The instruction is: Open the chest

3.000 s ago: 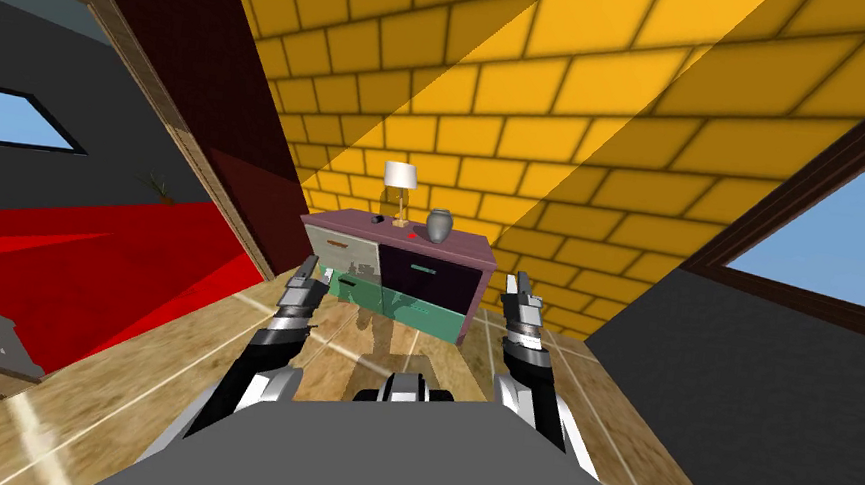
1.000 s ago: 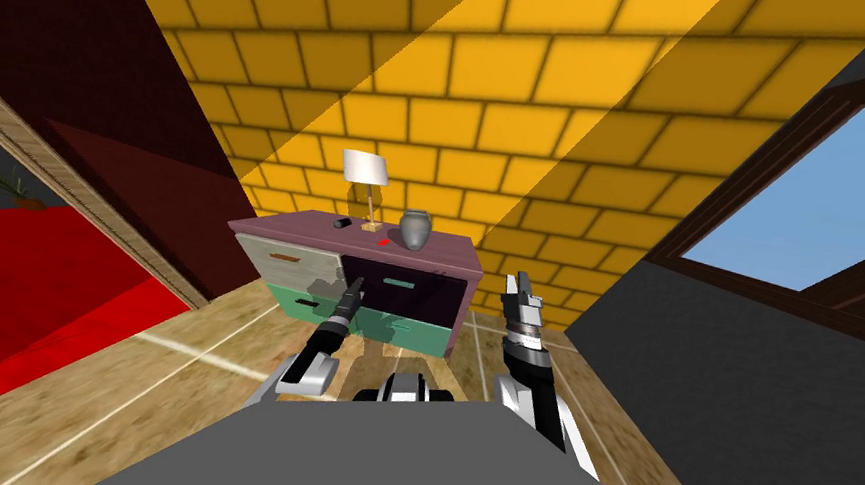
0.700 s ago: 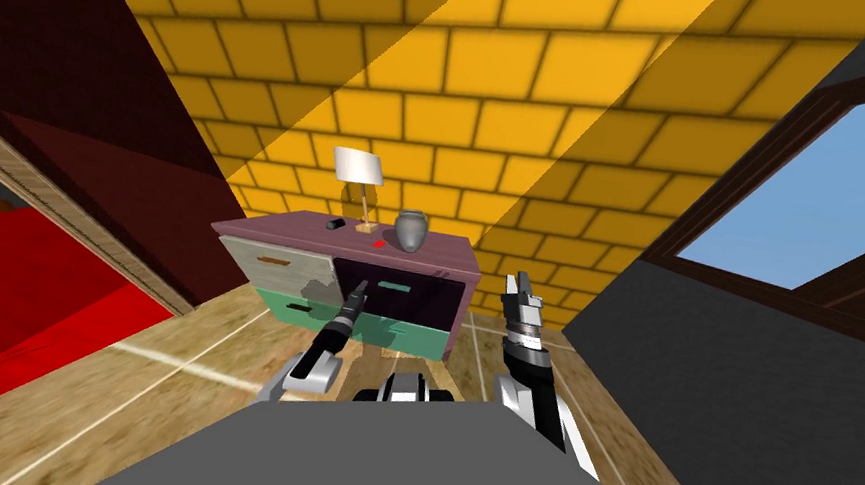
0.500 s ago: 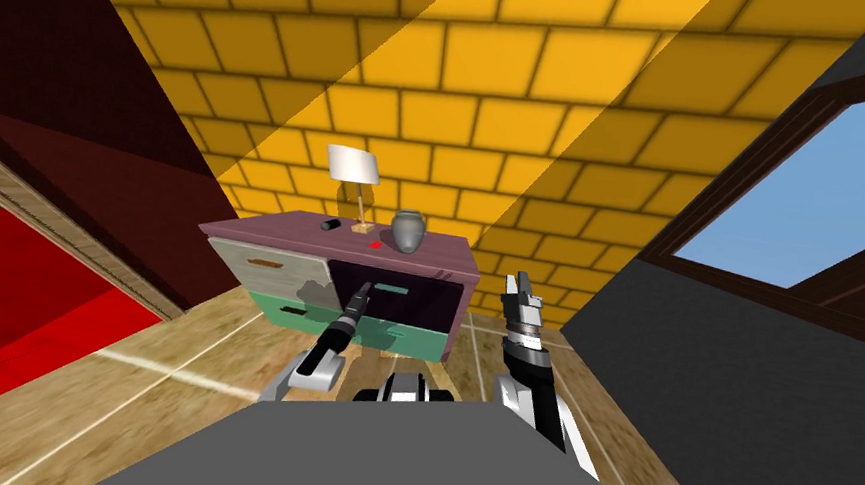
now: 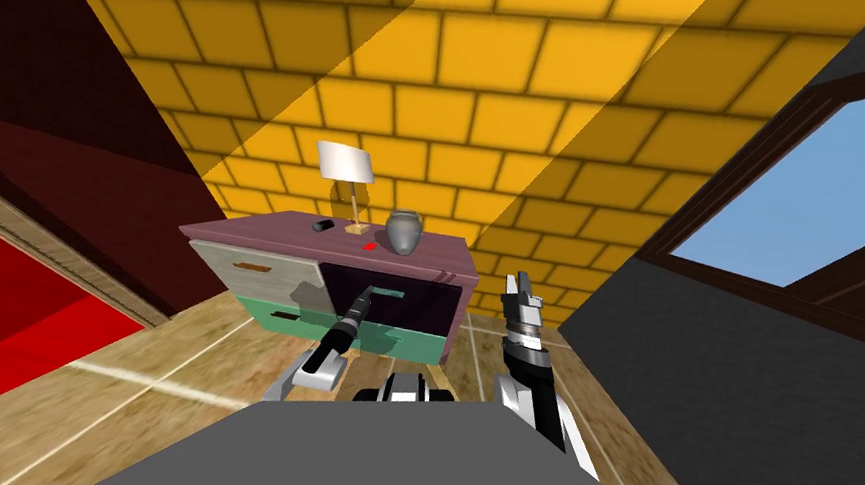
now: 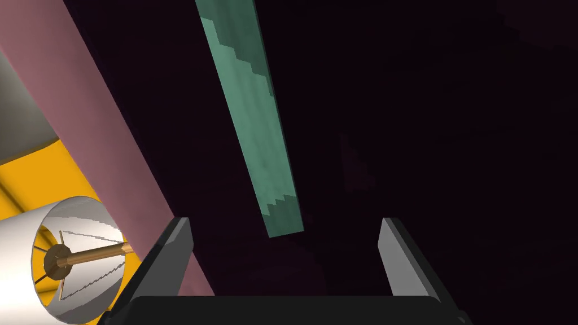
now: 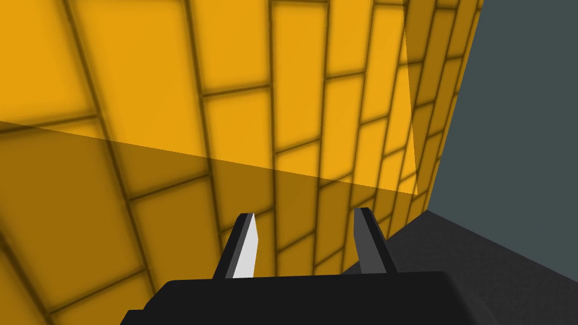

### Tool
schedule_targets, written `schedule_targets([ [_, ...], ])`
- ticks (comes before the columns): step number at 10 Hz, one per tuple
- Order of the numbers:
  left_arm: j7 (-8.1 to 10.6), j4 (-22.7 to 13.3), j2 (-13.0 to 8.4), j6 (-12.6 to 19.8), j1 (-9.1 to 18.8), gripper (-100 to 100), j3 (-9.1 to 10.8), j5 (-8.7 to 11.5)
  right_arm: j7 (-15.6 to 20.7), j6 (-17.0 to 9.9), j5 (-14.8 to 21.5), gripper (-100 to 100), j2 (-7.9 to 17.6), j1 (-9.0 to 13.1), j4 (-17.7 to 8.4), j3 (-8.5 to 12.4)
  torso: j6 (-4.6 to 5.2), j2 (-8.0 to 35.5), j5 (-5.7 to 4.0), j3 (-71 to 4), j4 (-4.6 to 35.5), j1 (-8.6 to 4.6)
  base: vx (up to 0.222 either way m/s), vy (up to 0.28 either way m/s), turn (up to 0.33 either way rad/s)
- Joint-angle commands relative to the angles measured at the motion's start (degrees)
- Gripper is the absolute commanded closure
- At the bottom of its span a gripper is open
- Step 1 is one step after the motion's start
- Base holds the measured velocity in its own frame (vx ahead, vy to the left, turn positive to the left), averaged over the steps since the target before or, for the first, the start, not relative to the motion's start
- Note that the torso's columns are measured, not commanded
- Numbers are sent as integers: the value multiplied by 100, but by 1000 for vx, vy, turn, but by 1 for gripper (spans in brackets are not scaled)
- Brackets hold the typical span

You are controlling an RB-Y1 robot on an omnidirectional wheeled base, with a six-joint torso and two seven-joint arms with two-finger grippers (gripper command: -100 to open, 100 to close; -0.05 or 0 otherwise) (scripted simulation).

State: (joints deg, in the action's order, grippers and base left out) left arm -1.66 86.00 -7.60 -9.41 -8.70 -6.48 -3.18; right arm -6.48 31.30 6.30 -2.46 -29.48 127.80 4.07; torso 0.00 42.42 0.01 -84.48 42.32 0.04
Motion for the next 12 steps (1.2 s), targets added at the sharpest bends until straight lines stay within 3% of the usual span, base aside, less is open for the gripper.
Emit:
schedule_targets([
  [1,12,113,-28,43,-70,100,-39,2,0,0,0,0,0,0,0,0,0,-5,0,-3,-1,-2,-108,0,34],
  [5,25,224,-58,79,-141,100,-76,5,0,-1,0,0,0,3,-1,0,1,0,0,1,0,-3,-173,18,14],
  [6,38,254,-64,204,-101,-100,-67,16,0,-1,0,0,0,1,0,0,1,-45,-2,-25,-11,-9,57,-9,-48],
  [11,52,288,-62,382,-32,-100,-50,29,0,1,0,0,0,-3,1,0,0,-12,0,-7,-3,-2,150,-6,-22],
  [12,42,3,8,223,260,-100,20,14,0,0,0,0,0,-1,0,0,0,24,-1,13,5,-2,-16,5,94],
])
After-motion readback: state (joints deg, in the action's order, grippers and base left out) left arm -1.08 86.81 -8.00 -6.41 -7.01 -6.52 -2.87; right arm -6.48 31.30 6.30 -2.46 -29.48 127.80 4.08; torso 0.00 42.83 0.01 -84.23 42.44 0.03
